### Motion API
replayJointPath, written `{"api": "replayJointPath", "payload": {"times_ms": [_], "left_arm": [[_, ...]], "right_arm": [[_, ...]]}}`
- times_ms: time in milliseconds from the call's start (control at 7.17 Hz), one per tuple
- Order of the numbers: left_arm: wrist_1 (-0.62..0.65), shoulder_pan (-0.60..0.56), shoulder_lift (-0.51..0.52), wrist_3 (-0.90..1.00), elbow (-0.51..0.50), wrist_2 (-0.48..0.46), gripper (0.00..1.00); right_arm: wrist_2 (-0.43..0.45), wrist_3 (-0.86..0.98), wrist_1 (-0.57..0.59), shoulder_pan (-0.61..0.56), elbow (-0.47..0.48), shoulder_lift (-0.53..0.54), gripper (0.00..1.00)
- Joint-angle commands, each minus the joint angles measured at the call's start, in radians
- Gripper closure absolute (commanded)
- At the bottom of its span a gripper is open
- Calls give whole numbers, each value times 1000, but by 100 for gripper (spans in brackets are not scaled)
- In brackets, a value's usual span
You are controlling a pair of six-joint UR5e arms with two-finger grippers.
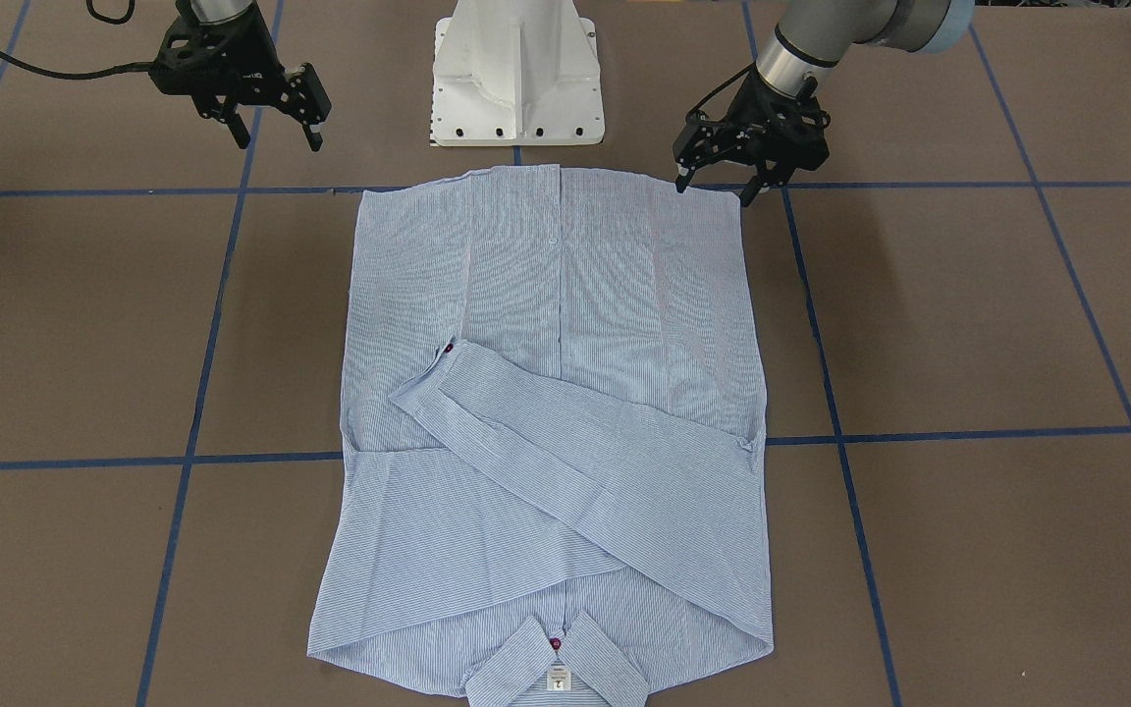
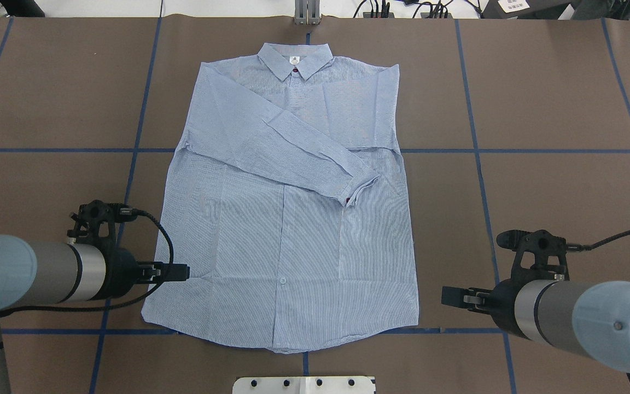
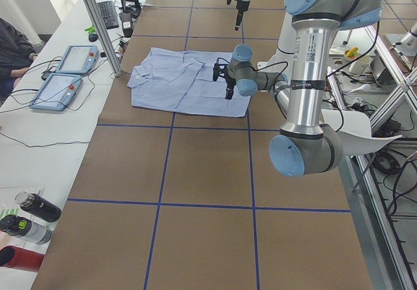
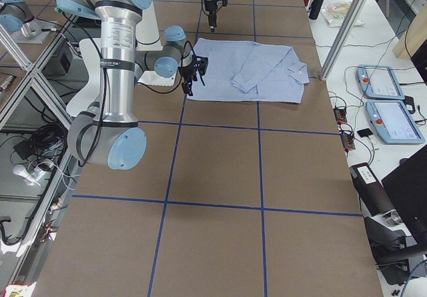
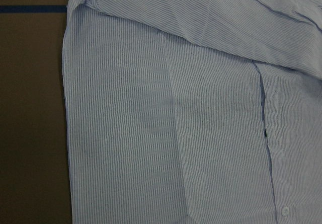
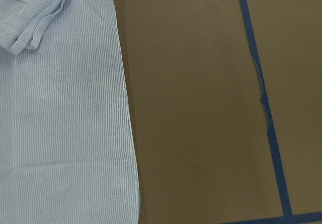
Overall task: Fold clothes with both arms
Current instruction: 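Move both grippers to the shirt hem nearest the robot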
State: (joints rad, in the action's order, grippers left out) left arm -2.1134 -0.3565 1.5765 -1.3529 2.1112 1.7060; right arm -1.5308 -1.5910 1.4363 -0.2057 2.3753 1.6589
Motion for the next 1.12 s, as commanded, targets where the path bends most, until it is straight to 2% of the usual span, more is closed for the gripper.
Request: {"api": "replayJointPath", "payload": {"times_ms": [0,279,418,976], "left_arm": [[-66,88,-58,-60,-14,-72,0],[-63,99,-56,-64,-48,-83,2],[-59,99,-56,-64,-77,-83,6],[-46,100,-53,-66,-96,-71,38]], "right_arm": [[74,-53,-1,78,-1,4,0],[75,-53,-1,78,-1,4,0],[75,-53,-2,78,-1,2,0],[83,-53,-1,80,-1,2,0]]}}
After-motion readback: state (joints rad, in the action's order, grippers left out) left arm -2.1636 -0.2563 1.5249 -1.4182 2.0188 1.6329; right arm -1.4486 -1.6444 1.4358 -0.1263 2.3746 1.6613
